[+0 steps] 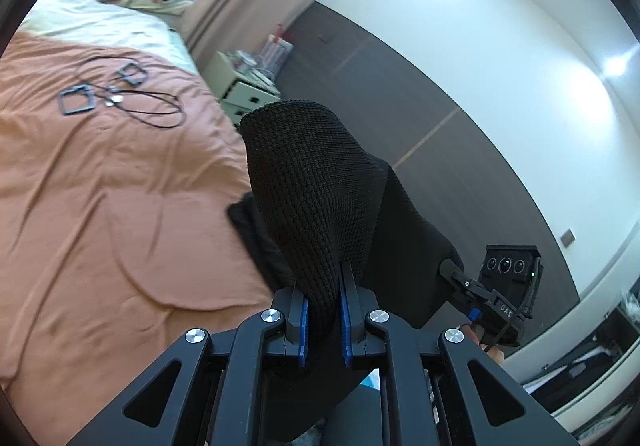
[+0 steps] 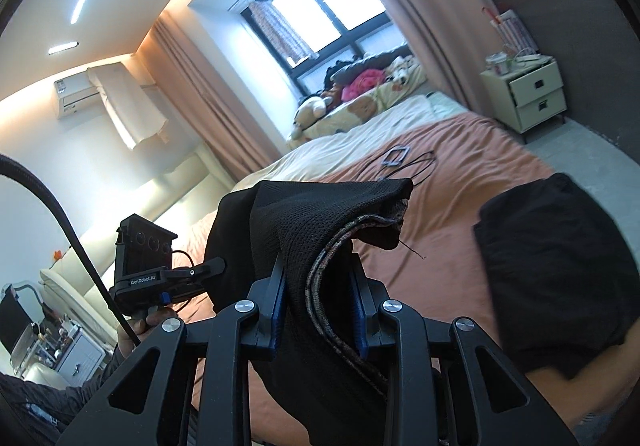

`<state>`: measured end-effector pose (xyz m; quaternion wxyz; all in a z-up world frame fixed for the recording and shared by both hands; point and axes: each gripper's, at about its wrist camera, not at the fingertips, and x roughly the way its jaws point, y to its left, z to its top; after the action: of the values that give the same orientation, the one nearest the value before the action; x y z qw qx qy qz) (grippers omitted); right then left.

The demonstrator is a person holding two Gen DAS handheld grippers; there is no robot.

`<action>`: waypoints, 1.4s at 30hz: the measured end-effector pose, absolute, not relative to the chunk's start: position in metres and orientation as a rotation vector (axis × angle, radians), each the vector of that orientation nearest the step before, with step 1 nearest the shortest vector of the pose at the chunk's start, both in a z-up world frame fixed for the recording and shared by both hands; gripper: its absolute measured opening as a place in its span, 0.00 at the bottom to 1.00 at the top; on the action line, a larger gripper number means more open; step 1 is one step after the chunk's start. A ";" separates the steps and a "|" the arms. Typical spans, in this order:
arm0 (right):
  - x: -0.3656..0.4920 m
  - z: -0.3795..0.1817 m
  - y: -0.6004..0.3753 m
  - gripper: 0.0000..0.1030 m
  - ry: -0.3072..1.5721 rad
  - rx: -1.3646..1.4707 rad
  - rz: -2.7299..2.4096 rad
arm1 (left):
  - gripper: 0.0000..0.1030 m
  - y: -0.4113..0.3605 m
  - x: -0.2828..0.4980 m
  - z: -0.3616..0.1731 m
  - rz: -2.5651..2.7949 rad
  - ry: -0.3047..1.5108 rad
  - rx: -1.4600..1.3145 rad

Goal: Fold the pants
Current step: 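Lift the folded black shorts off the bed with both tools, then carry the shorts and fold them over onto the bed with both tools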

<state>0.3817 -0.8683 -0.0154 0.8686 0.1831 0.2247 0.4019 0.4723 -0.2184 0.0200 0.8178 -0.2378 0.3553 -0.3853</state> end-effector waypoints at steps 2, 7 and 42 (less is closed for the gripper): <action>0.375 -0.017 -0.879 0.24 0.459 0.392 0.827 | 0.13 -0.238 0.477 0.022 -0.843 0.757 -0.491; 0.364 -0.018 -0.910 0.24 0.430 0.372 0.803 | 0.13 -0.284 0.485 0.022 -0.900 0.768 -0.485; 0.345 -0.005 -0.919 0.23 0.454 0.315 0.562 | 0.13 -0.444 0.584 -0.039 -1.061 0.890 -0.488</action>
<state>0.3446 -0.9190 -0.0047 0.9233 0.1534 0.2213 0.2737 0.5840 -0.4440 -0.0395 0.7424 -0.2228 0.4063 -0.4839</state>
